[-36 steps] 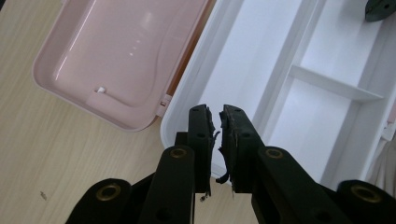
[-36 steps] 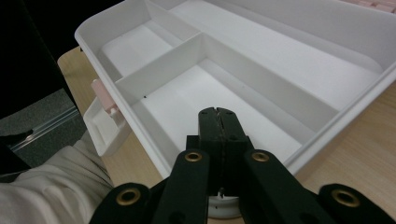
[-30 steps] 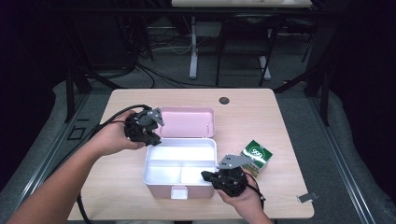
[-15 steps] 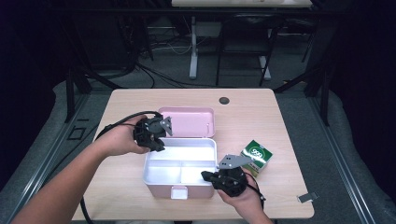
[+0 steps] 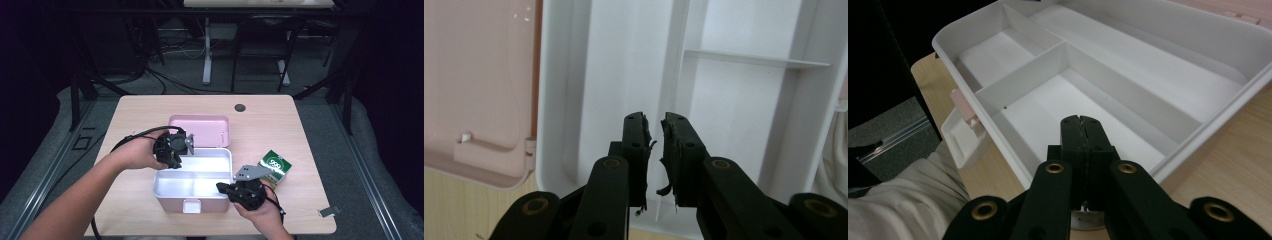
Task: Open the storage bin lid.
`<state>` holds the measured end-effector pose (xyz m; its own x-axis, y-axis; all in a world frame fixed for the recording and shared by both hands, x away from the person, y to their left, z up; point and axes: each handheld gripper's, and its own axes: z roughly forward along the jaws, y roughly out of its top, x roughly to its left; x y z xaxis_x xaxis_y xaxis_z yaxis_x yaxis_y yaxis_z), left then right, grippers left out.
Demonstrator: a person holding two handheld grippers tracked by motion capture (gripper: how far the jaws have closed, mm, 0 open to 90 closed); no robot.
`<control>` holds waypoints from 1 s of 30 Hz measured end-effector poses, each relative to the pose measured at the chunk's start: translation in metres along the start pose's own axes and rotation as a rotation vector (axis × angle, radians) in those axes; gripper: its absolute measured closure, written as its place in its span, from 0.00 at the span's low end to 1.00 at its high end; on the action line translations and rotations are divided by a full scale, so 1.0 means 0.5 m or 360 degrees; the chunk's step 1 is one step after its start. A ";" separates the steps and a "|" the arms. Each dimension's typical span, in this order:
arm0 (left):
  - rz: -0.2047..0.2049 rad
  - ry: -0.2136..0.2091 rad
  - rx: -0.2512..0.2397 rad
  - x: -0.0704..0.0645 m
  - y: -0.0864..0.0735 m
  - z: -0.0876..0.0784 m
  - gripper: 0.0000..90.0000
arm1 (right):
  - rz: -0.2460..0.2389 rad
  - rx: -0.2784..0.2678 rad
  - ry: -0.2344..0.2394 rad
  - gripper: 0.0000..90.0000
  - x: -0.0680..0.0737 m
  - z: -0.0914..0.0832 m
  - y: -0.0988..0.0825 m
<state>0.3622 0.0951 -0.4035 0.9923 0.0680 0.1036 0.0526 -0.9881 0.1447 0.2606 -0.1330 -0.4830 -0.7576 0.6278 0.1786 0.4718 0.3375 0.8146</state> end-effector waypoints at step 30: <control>0.0094 -0.0067 0.0094 -0.015 0.054 0.056 0.92 | 0.0038 -0.0054 -0.0045 1.00 -0.021 -0.035 0.006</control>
<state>0.3594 0.0639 -0.4280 0.9977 0.0047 0.0683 -0.0009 -0.9967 0.0809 0.2621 -0.1509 -0.4726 -0.7330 0.6552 0.1829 0.4735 0.2984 0.8287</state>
